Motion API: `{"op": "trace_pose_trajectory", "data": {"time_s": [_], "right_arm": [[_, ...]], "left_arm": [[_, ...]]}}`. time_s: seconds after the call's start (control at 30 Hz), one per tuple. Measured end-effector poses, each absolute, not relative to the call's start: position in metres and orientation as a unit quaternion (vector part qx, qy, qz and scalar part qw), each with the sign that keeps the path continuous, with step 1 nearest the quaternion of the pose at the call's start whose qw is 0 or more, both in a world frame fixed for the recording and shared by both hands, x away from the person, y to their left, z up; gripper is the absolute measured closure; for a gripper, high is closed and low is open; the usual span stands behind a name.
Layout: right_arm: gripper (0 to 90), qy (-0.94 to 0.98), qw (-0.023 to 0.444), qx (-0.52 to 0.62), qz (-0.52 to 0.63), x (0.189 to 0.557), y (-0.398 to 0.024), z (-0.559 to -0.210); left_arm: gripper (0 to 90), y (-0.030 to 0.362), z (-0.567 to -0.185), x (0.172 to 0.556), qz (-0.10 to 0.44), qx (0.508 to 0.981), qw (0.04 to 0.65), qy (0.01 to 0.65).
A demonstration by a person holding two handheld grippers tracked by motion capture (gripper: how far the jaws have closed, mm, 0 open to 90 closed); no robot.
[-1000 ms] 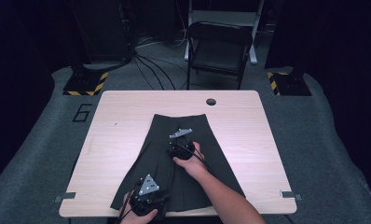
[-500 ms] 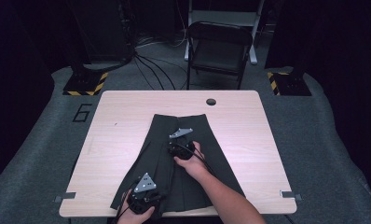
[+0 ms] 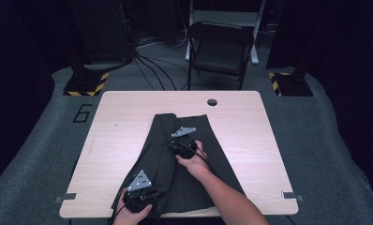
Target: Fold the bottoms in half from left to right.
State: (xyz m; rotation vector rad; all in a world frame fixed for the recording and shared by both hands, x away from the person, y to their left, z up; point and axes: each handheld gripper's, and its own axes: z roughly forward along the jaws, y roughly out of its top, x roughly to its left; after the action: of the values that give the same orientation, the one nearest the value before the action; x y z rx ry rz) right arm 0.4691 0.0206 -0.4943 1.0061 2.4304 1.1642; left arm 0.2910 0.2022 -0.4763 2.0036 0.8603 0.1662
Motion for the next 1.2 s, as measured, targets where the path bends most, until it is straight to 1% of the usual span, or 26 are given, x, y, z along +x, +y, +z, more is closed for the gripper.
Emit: {"op": "trace_pose_trajectory", "data": {"time_s": [0.07, 0.23, 0.53, 0.77, 0.97, 1.03, 1.2], "right_arm": [[79.9, 0.833, 0.139, 0.348, 0.406, 0.469, 0.020, -0.493], [80.0, 0.834, 0.135, 0.346, 0.408, 0.468, 0.019, -0.489], [80.0, 0.829, 0.142, 0.344, 0.419, 0.468, 0.017, -0.471], [80.1, 0.829, 0.143, 0.338, 0.422, 0.469, 0.017, -0.452], [80.3, 0.824, 0.149, 0.335, 0.431, 0.468, 0.016, -0.437], [80.3, 0.820, 0.148, 0.336, 0.439, 0.469, 0.014, -0.429], [80.3, 0.815, 0.151, 0.338, 0.446, 0.471, 0.009, -0.418]], "left_arm": [[88.5, 0.203, -0.476, 0.291, 0.067, 0.811, 0.463, 0.351], [88.5, 0.204, -0.473, 0.292, 0.066, 0.810, 0.466, 0.348], [88.5, 0.207, -0.462, 0.290, 0.073, 0.806, 0.478, 0.343], [88.5, 0.210, -0.447, 0.291, 0.072, 0.798, 0.491, 0.340], [88.5, 0.205, -0.434, 0.292, 0.076, 0.801, 0.498, 0.323], [88.5, 0.202, -0.425, 0.294, 0.078, 0.804, 0.501, 0.312], [88.5, 0.198, -0.411, 0.297, 0.079, 0.799, 0.513, 0.304]]}}
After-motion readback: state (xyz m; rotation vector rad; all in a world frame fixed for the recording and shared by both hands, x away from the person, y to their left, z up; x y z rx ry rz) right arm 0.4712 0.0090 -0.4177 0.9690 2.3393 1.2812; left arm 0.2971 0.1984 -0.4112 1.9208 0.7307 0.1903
